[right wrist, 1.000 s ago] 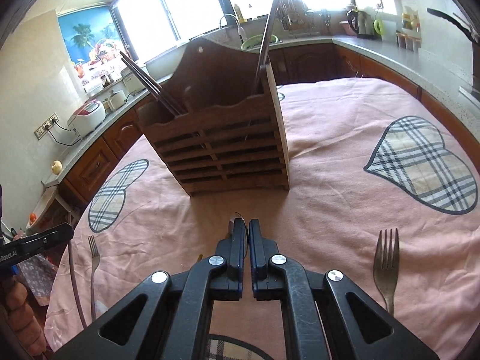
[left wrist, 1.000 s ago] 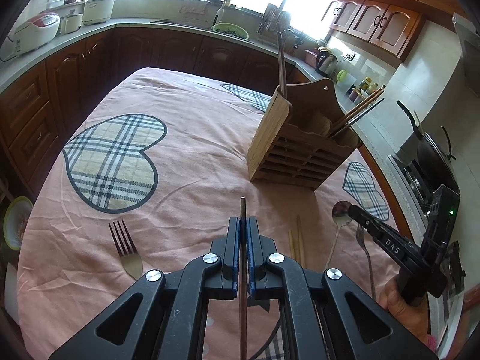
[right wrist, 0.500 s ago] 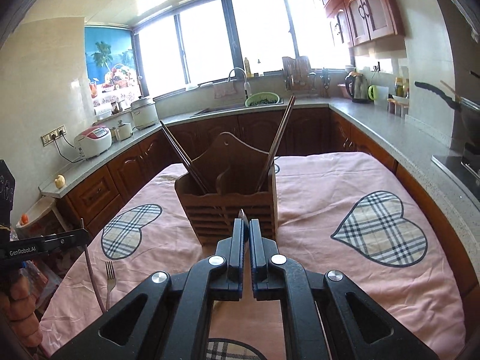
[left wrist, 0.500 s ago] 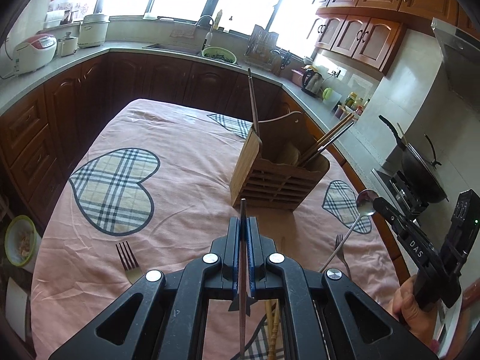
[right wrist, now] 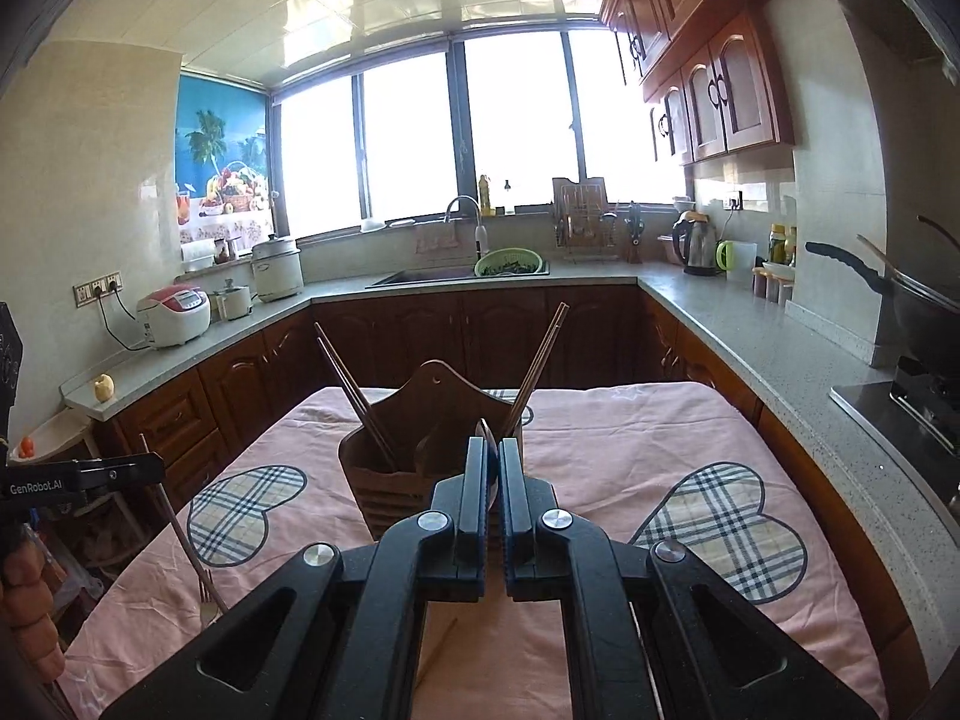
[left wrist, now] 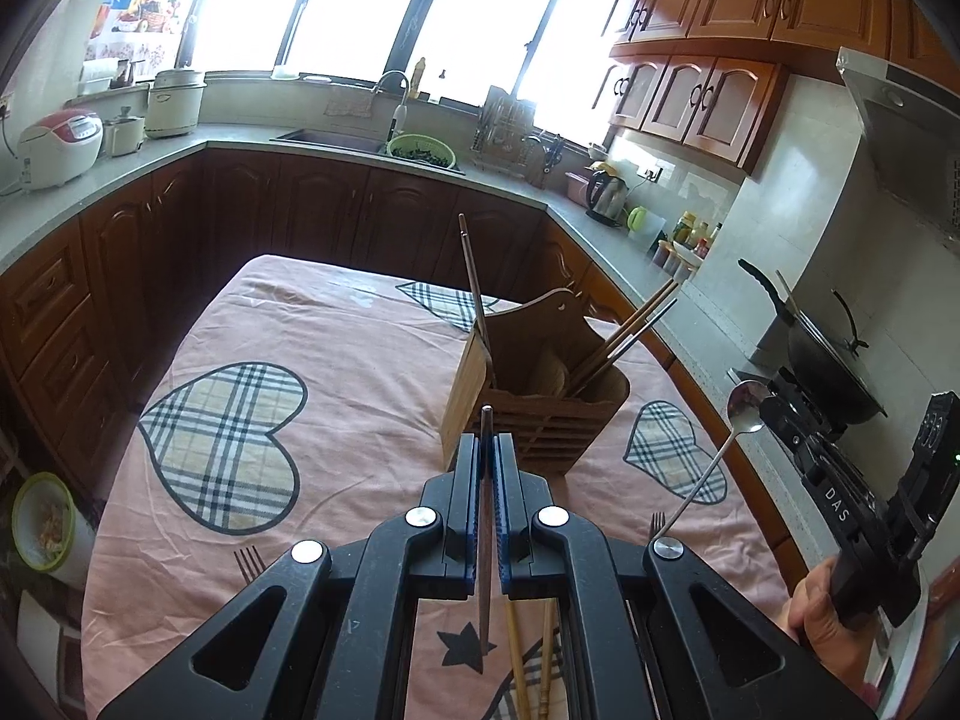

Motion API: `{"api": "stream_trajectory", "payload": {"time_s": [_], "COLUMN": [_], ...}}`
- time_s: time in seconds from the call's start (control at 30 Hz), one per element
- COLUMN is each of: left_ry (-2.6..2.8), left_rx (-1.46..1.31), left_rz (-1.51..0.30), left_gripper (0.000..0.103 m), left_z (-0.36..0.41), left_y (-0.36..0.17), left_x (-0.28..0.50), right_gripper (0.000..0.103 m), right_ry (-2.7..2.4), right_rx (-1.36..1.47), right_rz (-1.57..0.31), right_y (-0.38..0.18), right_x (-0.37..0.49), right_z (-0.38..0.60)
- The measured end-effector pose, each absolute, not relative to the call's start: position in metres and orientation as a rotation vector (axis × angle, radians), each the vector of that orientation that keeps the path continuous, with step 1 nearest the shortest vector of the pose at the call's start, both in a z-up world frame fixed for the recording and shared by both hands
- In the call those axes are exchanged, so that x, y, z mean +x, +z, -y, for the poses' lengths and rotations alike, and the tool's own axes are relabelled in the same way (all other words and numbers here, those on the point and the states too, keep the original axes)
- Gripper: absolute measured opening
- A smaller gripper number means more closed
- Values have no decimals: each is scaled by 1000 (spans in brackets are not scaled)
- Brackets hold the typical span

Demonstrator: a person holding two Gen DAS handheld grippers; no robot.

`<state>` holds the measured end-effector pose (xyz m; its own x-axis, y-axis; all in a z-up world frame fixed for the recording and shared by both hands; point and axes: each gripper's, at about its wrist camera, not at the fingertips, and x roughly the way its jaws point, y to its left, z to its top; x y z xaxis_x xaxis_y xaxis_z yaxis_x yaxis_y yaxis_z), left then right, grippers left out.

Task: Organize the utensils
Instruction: 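Lift the held chopstick and spoon upright and lower them into the utensil holder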

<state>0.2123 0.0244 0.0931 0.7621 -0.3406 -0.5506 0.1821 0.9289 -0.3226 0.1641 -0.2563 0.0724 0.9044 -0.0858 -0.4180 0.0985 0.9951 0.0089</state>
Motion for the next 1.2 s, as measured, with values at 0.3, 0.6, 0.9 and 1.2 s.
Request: {"api": "stream_trajectory", "payload": {"time_s": [0.3, 0.6, 0.9, 1.2], "left_ry": [-304, -309, -295, -274], "left_rx": [-251, -242, -244, -245], "left_rz": [-585, -505, -423, -381], "left_gripper": [3, 3, 3, 3], "left_z": [-24, -21, -20, -9], "left_y": [114, 132, 143, 128], "left_x": [229, 259, 300, 338], "right_gripper": [3, 3, 3, 3], "right_ry": [-118, -144, -171, -191], "right_rx": [6, -15, -78, -165], "right_rz": [-375, -324, -268, -224], "right_y": [86, 98, 113, 114], "right_x": [177, 205, 241, 270], "right_z": [263, 270, 270, 264]}}
